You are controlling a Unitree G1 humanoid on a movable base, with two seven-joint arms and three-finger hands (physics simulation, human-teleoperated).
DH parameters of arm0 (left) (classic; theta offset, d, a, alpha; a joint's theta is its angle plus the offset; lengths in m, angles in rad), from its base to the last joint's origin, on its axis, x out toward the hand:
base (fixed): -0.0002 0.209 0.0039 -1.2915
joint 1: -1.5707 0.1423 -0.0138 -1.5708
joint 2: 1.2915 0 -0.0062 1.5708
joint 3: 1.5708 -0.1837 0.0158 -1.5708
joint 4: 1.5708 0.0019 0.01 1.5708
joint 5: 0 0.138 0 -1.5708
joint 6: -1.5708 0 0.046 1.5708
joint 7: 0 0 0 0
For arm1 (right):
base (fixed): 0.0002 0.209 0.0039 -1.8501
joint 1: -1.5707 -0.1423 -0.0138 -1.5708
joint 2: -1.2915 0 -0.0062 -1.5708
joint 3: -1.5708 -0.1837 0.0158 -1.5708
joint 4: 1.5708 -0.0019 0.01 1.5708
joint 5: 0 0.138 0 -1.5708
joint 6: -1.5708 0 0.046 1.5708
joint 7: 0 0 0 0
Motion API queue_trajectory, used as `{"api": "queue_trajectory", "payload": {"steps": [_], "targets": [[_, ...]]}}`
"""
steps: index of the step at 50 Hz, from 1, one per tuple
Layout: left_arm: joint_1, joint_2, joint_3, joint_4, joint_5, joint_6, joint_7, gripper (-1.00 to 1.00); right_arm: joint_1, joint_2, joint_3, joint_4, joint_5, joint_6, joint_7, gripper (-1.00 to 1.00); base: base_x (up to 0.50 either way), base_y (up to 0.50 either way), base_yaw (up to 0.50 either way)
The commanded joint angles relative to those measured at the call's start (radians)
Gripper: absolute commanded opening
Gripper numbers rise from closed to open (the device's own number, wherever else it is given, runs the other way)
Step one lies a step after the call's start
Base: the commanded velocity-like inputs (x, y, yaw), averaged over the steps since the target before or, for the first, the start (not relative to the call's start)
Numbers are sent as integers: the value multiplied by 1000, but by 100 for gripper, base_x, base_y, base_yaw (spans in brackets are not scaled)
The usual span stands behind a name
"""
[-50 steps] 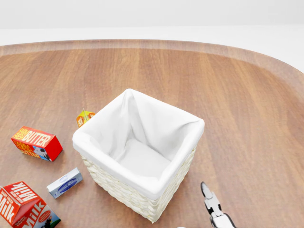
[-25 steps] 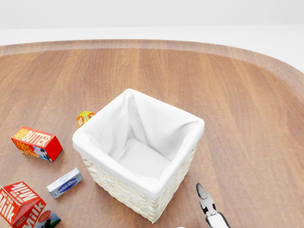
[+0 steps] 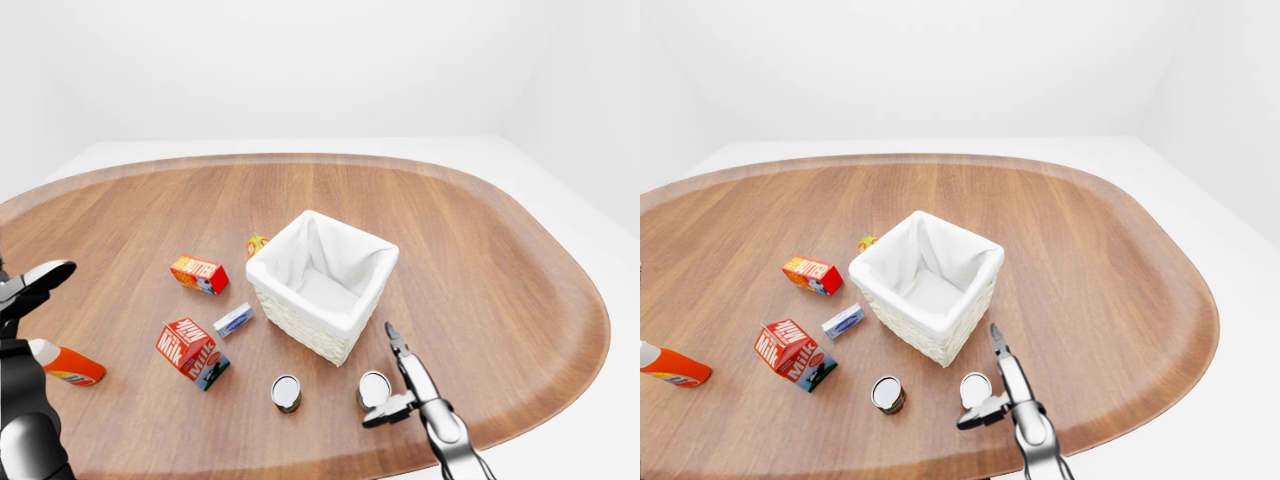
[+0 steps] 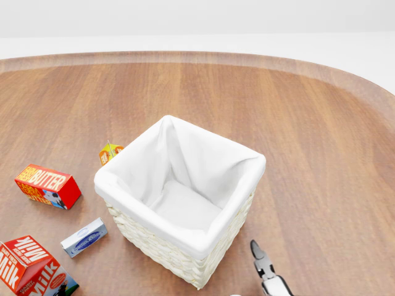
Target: Pick up the alphabet soup, and put it in the basket.
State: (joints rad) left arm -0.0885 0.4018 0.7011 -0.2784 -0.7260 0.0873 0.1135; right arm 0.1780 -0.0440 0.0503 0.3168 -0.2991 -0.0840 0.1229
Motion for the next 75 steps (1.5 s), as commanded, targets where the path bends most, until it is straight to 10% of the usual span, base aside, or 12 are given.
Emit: {"api": "queue_trajectory", "payload": {"steps": [1,31,33,34,37,61,75], "targets": [[1,2,18,-33,-11,0,11,100,-37,0,2,79,-7,-3,-17,100,0,0,0],[2,8,19,-44,-19,0,19,100,-96,9,13,224,-20,-3,-46,100,0,0,0],[1,6,20,-41,-16,0,16,100,-98,9,12,230,-18,-3,-46,29,1,0,0],[-1,4,17,-32,-11,0,10,100,-106,8,10,248,-16,-3,-47,-37,0,0,0],[-1,4,17,-33,-11,0,11,100,-111,9,11,267,-18,-3,-51,-100,0,0,0],[-5,0,2,-4,4,0,2,100,26,2,11,-49,-10,-3,7,-100,0,0,0],[-6,0,0,2,6,0,-3,100,119,-4,15,-341,-6,120,44,-100,0,0,0]]}}
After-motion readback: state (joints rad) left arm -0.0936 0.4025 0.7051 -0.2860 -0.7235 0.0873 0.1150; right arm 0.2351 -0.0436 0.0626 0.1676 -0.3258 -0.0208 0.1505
